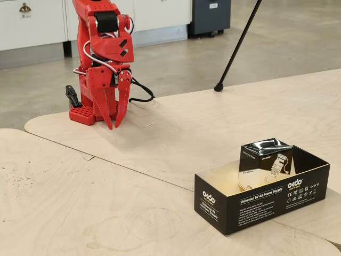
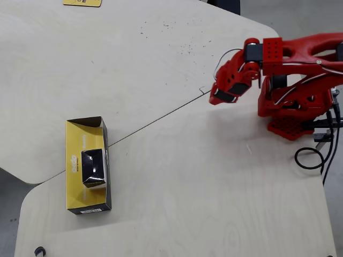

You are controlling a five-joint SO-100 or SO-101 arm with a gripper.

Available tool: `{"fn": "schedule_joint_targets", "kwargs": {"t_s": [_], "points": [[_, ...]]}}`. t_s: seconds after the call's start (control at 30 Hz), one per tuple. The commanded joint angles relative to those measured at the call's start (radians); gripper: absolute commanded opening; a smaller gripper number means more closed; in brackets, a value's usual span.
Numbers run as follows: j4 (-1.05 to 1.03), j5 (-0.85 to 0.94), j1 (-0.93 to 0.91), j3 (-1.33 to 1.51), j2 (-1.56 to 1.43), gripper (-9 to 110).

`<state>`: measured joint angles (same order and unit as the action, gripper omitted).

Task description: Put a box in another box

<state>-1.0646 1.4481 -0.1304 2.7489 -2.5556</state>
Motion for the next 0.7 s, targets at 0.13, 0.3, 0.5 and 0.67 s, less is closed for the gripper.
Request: {"fn": "schedule_joint_targets", "kwargs": {"t_s": [0.13, 0.3, 0.5, 0.67], "points": [[-0.069, 0.029, -0.048, 0.272, -0.417, -1], [-0.212, 0.069, -0.041, 0.334, -0.580, -1], [-0.316, 0.129, -0.043, 0.334, -0.663, -1], [-0.342, 0.112, -0.044, 0.334, -0.713, 0]]}}
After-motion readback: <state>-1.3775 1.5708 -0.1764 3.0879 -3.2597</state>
